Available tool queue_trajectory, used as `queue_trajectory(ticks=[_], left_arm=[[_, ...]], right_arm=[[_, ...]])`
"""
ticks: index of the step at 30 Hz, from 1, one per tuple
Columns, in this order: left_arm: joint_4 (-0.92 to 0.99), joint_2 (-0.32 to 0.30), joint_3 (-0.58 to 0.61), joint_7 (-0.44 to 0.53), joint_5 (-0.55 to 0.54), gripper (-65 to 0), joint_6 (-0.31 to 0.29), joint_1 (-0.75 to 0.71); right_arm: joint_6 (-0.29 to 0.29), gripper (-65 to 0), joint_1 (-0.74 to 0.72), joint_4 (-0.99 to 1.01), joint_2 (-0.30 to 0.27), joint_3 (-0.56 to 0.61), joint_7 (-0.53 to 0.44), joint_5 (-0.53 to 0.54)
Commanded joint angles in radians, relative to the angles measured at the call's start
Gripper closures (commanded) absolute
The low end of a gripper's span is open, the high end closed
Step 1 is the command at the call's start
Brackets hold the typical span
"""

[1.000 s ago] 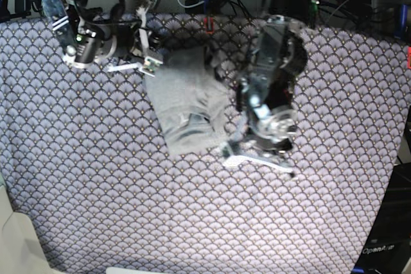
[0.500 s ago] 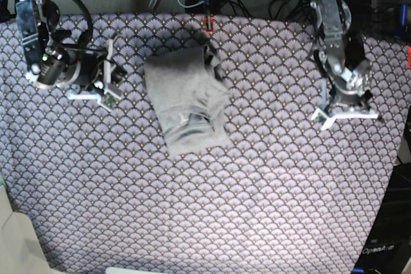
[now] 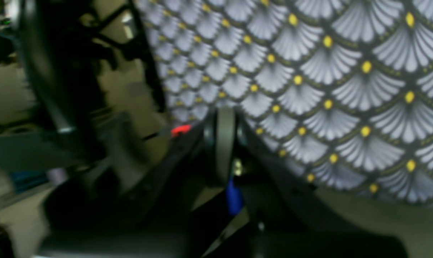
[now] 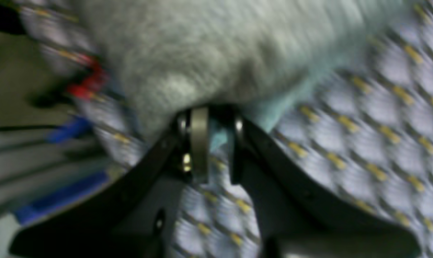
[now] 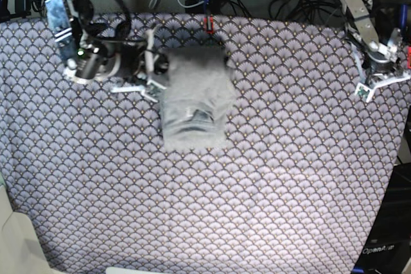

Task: Fold the T-shirt properly
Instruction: 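Release the bundle and lift the left gripper away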

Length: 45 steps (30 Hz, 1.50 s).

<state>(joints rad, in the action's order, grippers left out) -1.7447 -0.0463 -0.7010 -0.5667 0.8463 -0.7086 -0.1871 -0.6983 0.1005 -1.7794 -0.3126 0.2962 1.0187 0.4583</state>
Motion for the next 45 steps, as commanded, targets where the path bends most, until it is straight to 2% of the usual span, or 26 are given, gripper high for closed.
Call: queue_trajectory(ticks=[1,8,12,15,22,28,33,38,41,45], left_arm=[[-0.001,-0.01,-0.022,0.02,0.006,0.0,0.01,0.01],[0.105,-0.01,-0.111,0.129,0.004,0.0,0.01,0.011],[0.119,-0.01,-0.151,0.173,0.004,0.0,0.01,0.011],[0.121,-0.01,-0.171,0.193,0.004,0.0,0.01,0.011],[0.121,-0.011,-0.199,0.202,0.004,0.0,0.01,0.01],[0.18,-0.019,-0.208,0.202,0.004,0.0,0.01,0.01],[0.199,-0.007,-0.202,0.204,0.003,0.0,0.01,0.011],[0.156,0.064,-0.134,0.204,0.004,0.0,0.01,0.056],[0.104,0.132,-0.081,0.202,0.012,0.0,0.01,0.082],[0.052,0.203,0.04,0.192,0.02,0.0,0.01,0.082]], right_arm=[[0.0,-6.9,-0.006,-0.018,0.005,0.011,-0.019,0.017],[0.0,-6.9,-0.003,-0.018,0.053,0.084,-0.018,0.017],[0.0,-6.9,-0.003,-0.018,0.051,0.093,-0.019,0.017],[0.0,-6.9,-0.002,-0.02,0.039,0.091,-0.019,0.017],[0.0,-6.9,0.0,-0.017,-0.03,0.076,-0.022,-0.008],[0.0,-6.9,0.008,-0.017,-0.041,0.024,-0.018,-0.106],[0.0,-6.9,0.029,-0.02,-0.046,-0.038,-0.021,-0.125],[0.0,-6.9,0.034,-0.018,-0.061,-0.131,-0.021,-0.123],[0.0,-6.9,0.035,-0.014,-0.072,-0.16,-0.021,-0.125],[0.0,-6.9,0.058,-0.012,-0.09,-0.22,-0.022,-0.125]])
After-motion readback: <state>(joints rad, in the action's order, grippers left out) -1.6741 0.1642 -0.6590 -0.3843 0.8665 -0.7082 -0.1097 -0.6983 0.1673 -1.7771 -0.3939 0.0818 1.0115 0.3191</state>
